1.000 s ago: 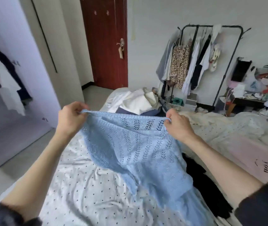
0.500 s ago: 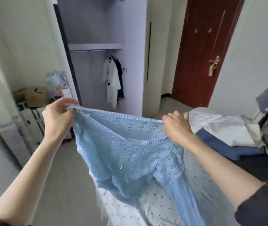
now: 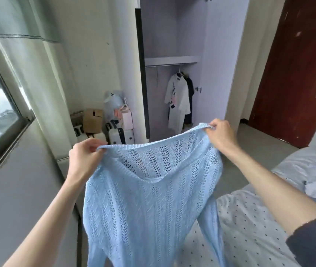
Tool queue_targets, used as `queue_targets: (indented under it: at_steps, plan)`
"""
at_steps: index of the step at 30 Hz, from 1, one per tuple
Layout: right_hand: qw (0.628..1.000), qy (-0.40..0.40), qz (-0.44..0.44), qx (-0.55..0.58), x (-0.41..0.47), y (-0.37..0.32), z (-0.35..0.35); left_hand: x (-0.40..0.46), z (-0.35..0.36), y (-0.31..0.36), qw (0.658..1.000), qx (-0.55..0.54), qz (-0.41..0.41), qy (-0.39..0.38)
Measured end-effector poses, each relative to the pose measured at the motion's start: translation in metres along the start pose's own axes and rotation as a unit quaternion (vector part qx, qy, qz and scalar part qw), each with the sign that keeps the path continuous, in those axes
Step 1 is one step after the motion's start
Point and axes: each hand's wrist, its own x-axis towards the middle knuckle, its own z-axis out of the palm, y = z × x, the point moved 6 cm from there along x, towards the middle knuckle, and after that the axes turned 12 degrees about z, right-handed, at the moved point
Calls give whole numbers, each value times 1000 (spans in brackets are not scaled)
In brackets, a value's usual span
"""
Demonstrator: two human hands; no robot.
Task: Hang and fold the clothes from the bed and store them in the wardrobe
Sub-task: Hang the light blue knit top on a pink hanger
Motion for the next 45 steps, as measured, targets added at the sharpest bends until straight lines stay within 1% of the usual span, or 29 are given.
queue_targets:
  at_steps: [2,4,7,11,14,15,18,21,24,27,33,39,42,45]
  plan:
    - [999,-6,8,33,22,-14,16,25,9,-20,1000,-5,1,5]
    - [998,-9,14,58,47,-26,38,52,29,-43,1000,-9,2,-8]
    - [997,-19,30,73,91,-34,81,89,73,-78,998,5,0,-67]
    - [994,-17,40,97,152,-45,126,131,136,-102,987,23,37,-157]
    - [991,-8,59,117,222,-54,156,184,191,-116,979,19,54,-194]
    - [991,-8,63,118,228,-53,158,186,199,-114,977,18,58,-203]
    - [989,4,76,125,283,-57,173,228,246,-116,970,-2,76,-231]
    - [989,12,98,111,339,-55,192,269,309,-123,956,-26,77,-283]
    - [986,9,118,119,382,-42,208,289,368,-130,935,-46,83,-340]
    - [982,26,138,125,428,-25,225,313,431,-131,915,-66,108,-384]
    - [979,37,160,124,512,9,248,375,533,-125,901,-116,105,-405]
    - [979,29,159,121,590,43,259,424,625,-112,897,-113,104,-415]
    - [987,-5,135,89,643,53,268,447,677,-110,892,-104,84,-432]
    - [995,-61,80,10,693,50,288,472,729,-106,871,-78,80,-479]
